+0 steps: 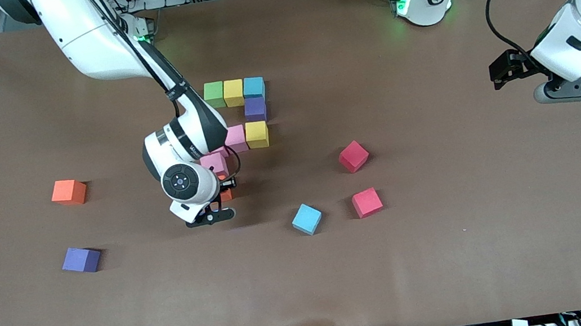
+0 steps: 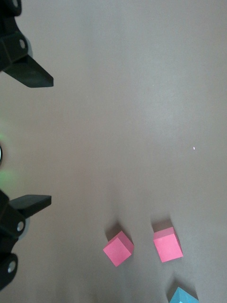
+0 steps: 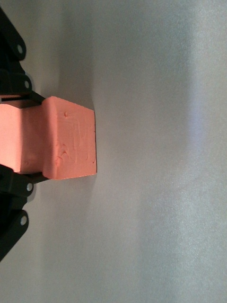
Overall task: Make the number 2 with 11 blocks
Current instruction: 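Lower the orange cube into place and adjust it with the right gripper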
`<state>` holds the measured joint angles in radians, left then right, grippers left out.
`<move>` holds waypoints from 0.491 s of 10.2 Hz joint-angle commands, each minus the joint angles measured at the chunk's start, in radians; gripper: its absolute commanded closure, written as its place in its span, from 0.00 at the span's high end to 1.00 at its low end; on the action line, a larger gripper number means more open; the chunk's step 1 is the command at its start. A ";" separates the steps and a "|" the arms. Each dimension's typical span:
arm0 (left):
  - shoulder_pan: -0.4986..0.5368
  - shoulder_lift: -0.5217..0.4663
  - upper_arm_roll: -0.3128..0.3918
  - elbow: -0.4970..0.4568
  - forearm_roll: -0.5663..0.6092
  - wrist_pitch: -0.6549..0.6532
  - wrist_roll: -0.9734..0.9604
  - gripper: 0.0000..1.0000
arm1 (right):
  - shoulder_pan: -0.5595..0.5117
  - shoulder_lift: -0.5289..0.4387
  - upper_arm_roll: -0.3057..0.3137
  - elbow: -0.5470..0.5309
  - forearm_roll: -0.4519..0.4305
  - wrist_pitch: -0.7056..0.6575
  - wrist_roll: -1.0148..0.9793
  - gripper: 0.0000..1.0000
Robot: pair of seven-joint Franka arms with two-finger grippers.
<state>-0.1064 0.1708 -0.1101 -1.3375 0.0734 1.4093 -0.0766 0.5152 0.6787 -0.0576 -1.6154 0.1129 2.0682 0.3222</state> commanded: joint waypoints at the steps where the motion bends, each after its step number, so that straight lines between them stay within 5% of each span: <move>1: 0.002 -0.016 0.004 -0.006 -0.014 -0.012 0.017 1.00 | 0.003 -0.021 0.013 -0.055 -0.016 0.013 0.031 0.00; 5: 0.002 -0.016 0.004 -0.006 -0.014 -0.012 0.018 1.00 | 0.003 -0.024 0.015 -0.078 -0.016 0.030 0.032 0.00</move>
<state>-0.1064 0.1708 -0.1101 -1.3375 0.0734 1.4093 -0.0766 0.5152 0.6752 -0.0552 -1.6229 0.1116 2.0700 0.3271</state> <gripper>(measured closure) 0.000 0.463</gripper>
